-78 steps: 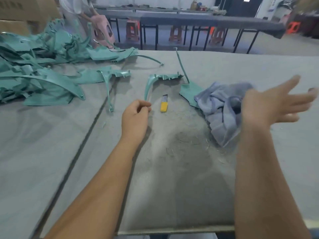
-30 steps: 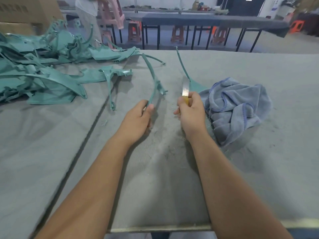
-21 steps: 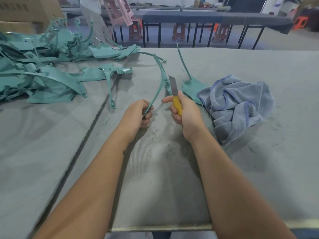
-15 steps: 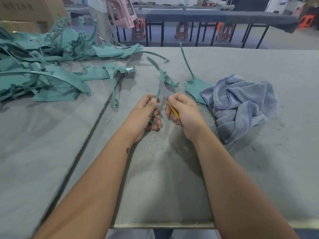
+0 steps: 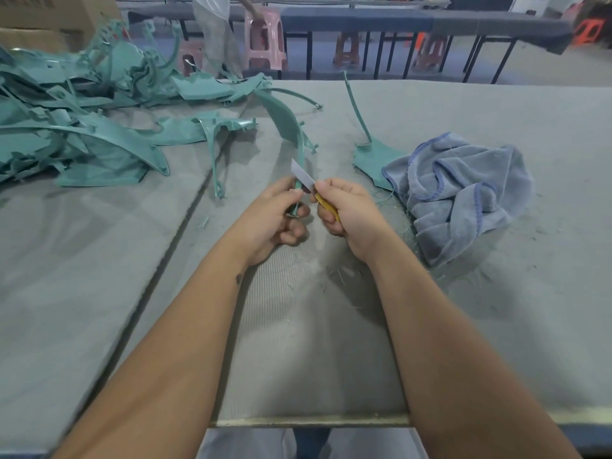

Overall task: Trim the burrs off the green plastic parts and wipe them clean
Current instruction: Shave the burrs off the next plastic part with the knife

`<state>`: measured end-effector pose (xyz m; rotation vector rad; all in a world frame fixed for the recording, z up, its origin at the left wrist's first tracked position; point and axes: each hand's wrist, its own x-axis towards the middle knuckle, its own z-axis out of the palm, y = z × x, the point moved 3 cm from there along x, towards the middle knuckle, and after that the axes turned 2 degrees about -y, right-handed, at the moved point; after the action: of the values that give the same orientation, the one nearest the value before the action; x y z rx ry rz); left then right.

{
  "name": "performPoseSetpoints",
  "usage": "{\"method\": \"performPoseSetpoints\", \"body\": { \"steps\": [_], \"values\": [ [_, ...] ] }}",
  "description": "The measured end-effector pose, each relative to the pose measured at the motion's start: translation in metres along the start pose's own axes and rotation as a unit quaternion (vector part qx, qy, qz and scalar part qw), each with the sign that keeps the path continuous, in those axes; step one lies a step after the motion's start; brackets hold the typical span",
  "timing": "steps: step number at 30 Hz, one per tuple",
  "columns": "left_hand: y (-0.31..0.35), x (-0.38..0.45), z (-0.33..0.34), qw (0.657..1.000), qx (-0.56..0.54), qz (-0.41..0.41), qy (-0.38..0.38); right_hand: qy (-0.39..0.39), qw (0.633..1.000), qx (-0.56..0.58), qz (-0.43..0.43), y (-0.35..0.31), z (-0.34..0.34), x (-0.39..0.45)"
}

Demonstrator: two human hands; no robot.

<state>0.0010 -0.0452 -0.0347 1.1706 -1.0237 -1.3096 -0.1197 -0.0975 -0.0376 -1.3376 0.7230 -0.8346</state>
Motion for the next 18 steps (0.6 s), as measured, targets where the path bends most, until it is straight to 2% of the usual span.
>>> {"method": "performPoseSetpoints", "body": {
  "steps": [4, 8, 14, 18],
  "values": [
    [-0.0001, -0.0002, -0.0016, 0.998, 0.001, 0.014, 0.053, 0.006, 1.000, -0.026, 0.005, 0.0026, 0.0006, 0.0014],
    [-0.0015, -0.0003, -0.0020, 0.997, -0.037, 0.017, 0.066, 0.002, 1.000, -0.023, 0.008, 0.0035, -0.0005, 0.0025],
    [0.0000, -0.0017, 0.0001, 0.993, -0.117, 0.006, -0.013, -0.043, 0.999, -0.014, -0.029, 0.0022, 0.0023, 0.0000],
    [-0.0009, 0.0012, 0.0009, 0.986, -0.164, -0.019, -0.033, -0.025, 0.999, -0.031, -0.017, 0.0025, 0.0006, 0.0002]
  ]
}}
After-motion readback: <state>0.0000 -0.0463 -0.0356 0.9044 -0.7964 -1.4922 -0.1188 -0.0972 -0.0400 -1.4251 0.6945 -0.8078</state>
